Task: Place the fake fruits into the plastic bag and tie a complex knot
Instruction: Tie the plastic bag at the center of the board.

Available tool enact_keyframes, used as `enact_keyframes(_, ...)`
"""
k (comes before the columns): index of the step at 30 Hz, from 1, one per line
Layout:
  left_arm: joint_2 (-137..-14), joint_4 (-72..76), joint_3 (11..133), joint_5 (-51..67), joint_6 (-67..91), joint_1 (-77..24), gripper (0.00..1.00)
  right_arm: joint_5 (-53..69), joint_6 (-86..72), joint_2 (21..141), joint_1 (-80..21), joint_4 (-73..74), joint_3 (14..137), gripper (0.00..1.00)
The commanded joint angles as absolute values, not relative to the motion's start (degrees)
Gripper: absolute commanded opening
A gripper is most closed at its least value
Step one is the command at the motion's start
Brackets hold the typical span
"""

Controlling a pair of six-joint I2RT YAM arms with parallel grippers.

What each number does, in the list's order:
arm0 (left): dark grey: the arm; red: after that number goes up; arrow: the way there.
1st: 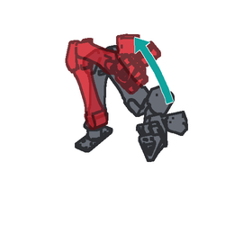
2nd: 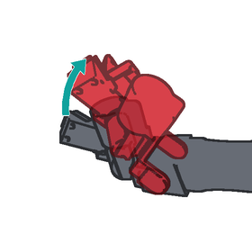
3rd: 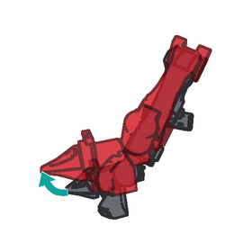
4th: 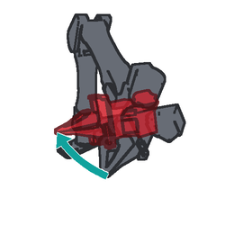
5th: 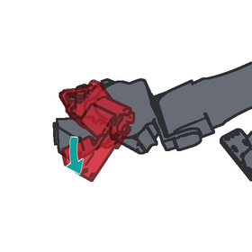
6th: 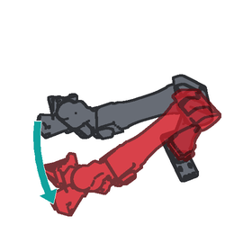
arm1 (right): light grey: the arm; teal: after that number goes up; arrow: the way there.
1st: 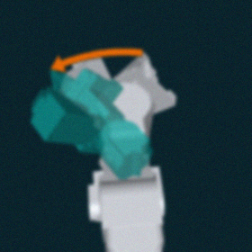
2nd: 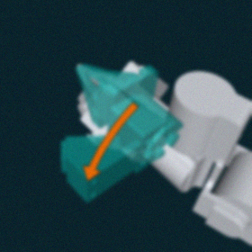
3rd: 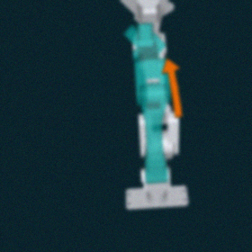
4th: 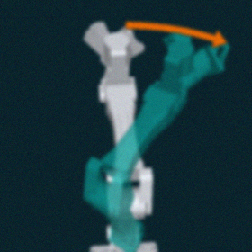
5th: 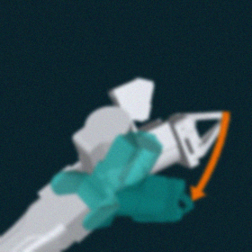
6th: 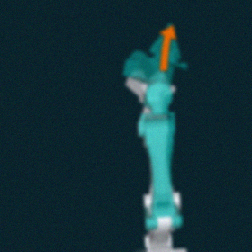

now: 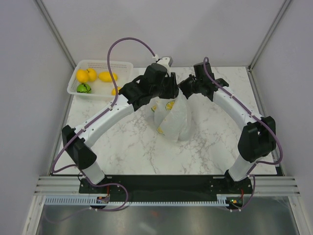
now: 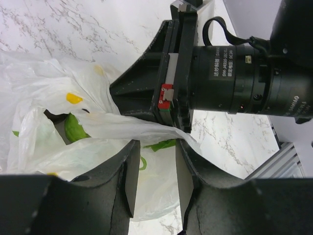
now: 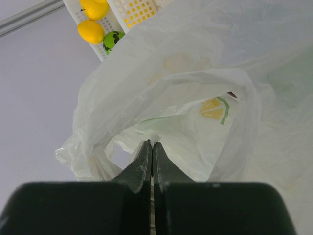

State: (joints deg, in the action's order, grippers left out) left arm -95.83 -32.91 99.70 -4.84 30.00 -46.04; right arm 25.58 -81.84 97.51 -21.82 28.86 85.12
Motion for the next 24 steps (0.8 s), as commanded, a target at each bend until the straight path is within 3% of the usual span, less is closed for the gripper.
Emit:
enact_keyframes(1, -92.29, -30.41, 99.41, -2.12, 31.63, -46.67, 0.43, 25.84, -82.88, 98.52, -21.01, 25.58, 86.83, 0.00)
enact_keyframes(18, -82.63, -30.41, 91.06, 7.91, 37.00, -40.17, 0.43, 26.63, -81.21, 100.02, -20.48, 24.79, 88.33, 0.00)
enact_keyframes(24, -78.58, -30.15, 86.93, 10.72, 38.93, -36.57, 0.38, 26.89, -80.68, 100.20, -20.13, 24.79, 88.59, 0.00)
